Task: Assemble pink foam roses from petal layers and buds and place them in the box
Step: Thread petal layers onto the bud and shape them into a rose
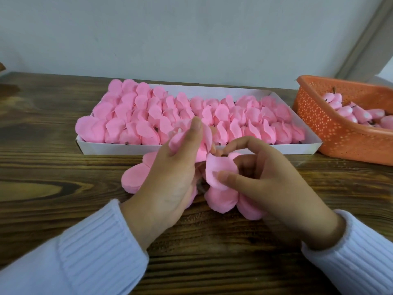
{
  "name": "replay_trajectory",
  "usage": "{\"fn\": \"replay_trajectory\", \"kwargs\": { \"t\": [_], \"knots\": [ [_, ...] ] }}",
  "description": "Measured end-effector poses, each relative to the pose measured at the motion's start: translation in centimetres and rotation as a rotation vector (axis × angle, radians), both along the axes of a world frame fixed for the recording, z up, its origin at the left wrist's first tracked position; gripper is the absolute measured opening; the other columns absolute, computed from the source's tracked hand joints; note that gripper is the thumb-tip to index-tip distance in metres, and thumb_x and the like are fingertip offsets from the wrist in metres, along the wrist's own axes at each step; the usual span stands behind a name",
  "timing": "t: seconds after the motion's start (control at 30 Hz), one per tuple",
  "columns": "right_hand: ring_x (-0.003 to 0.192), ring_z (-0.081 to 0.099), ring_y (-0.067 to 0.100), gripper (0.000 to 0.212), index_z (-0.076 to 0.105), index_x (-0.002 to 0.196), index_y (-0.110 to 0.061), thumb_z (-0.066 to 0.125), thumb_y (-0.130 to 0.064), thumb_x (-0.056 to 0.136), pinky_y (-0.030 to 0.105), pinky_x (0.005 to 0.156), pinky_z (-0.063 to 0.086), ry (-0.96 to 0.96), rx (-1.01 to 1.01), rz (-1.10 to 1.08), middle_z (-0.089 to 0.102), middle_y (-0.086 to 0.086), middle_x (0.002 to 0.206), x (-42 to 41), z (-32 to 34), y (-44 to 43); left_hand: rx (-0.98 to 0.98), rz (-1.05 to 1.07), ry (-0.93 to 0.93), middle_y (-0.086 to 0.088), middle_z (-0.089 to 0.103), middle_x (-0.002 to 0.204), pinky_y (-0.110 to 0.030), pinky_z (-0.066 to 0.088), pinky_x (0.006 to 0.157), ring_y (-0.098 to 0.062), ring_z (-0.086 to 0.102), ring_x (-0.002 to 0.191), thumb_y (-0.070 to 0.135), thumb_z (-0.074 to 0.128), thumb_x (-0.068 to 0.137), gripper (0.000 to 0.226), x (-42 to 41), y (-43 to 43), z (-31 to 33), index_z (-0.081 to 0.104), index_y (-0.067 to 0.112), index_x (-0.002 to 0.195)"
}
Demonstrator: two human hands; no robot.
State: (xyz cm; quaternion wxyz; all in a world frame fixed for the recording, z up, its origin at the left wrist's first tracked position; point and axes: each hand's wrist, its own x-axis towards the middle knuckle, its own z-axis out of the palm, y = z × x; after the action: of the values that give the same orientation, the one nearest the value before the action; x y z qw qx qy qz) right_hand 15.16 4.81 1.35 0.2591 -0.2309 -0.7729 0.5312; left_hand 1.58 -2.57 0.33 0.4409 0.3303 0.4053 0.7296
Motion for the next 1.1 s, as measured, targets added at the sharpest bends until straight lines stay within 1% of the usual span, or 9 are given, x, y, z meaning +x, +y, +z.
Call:
{"fn": "replay_trajectory", "kwargs": {
  "t": [0.23,0.33,0.43,0.53,0.67,0.73,0.8,0.93,1.1],
  "knots": [
    [0.066,0.060,0.012,0.033,0.057,0.095,-0.025,0.073,-0.002,0.078,0.020,0.061,0.049,0.141,0.473,-0.174,0.063,-0.007,0.077,0.1,0.1,-0.8,-0.158,0.139,-0.006,-0.037,0.057,0.117,-0.074,0.024,0.101,-0.060,0.045,0.118,0.067,0.068,0.061,0.082,-0.3,-0.3,0.1,0.055,0.022,0.128],
    [0.069,0.059,0.003,0.028,0.056,0.095,-0.026,0.072,-0.011,0.078,0.013,0.063,0.046,0.161,0.647,-0.184,0.063,-0.011,0.076,0.1,0.3,-1.4,-0.191,0.175,0.051,-0.031,0.065,0.108,-0.062,0.044,0.098,-0.046,0.062,0.106,0.062,0.066,0.068,0.061,-0.2,-0.1,-0.2,0.065,0.018,0.110],
    [0.070,0.058,-0.002,0.019,0.058,0.096,-0.024,0.072,-0.021,0.083,0.010,0.065,0.044,0.181,0.724,-0.177,0.063,-0.014,0.079,0.2,0.6,-1.8,-0.228,0.130,0.171,-0.034,0.064,0.091,-0.031,0.049,0.050,-0.024,0.065,0.063,0.065,0.068,0.070,0.060,-0.4,-0.1,-0.8,0.064,0.014,0.101],
    [0.068,0.062,0.003,0.019,0.060,0.093,-0.020,0.075,-0.017,0.082,0.010,0.063,0.046,0.245,0.662,-0.183,0.064,-0.014,0.077,0.3,0.7,-1.9,-0.202,0.131,0.285,-0.008,0.057,0.049,-0.014,0.027,0.031,-0.004,0.038,0.026,0.067,0.056,0.063,0.066,-0.2,-0.3,-0.6,0.063,0.007,0.089],
    [0.062,0.065,0.007,0.018,0.061,0.089,-0.018,0.072,-0.008,0.077,0.014,0.059,0.050,0.333,0.395,-0.196,0.067,-0.003,0.074,0.2,0.7,-1.6,-0.152,0.085,0.414,0.011,0.054,0.039,-0.009,0.039,0.037,0.004,0.050,0.034,0.064,0.057,0.070,0.047,0.2,-0.4,-0.5,0.059,0.018,0.075],
    [0.060,0.064,0.011,0.017,0.061,0.087,-0.016,0.070,-0.007,0.076,0.021,0.060,0.053,0.376,0.249,-0.198,0.068,0.000,0.074,0.2,0.7,-1.3,-0.139,0.030,0.474,0.001,0.068,0.059,-0.032,0.059,0.060,-0.008,0.068,0.060,0.069,0.062,0.074,0.054,0.1,-0.2,-0.9,0.064,0.016,0.080],
    [0.059,0.063,0.014,0.016,0.061,0.087,-0.014,0.069,-0.006,0.075,0.025,0.060,0.055,0.395,0.164,-0.198,0.068,0.000,0.072,0.2,0.8,-1.0,-0.135,-0.017,0.513,-0.014,0.072,0.086,-0.053,0.055,0.083,-0.030,0.070,0.087,0.067,0.058,0.071,0.059,0.1,-0.4,-0.9,0.067,0.014,0.095],
    [0.061,0.066,0.009,0.017,0.059,0.087,-0.009,0.067,0.004,0.079,0.019,0.061,0.053,0.424,0.098,-0.157,0.069,-0.001,0.071,0.3,0.8,-0.7,-0.086,-0.123,0.605,0.004,0.072,0.086,-0.023,0.055,0.079,-0.007,0.068,0.085,0.055,0.062,0.071,0.033,0.0,-0.7,-0.3,0.068,0.032,0.094],
    [0.064,0.067,0.008,0.014,0.059,0.088,-0.006,0.065,0.004,0.081,0.020,0.063,0.054,0.451,0.112,-0.132,0.067,-0.002,0.077,0.1,1.0,-0.9,-0.127,-0.179,0.582,-0.002,0.072,0.107,-0.041,0.053,0.093,-0.017,0.067,0.105,0.019,0.082,0.068,0.050,0.1,-0.6,-0.1,0.063,0.016,0.115]
  ]
}}
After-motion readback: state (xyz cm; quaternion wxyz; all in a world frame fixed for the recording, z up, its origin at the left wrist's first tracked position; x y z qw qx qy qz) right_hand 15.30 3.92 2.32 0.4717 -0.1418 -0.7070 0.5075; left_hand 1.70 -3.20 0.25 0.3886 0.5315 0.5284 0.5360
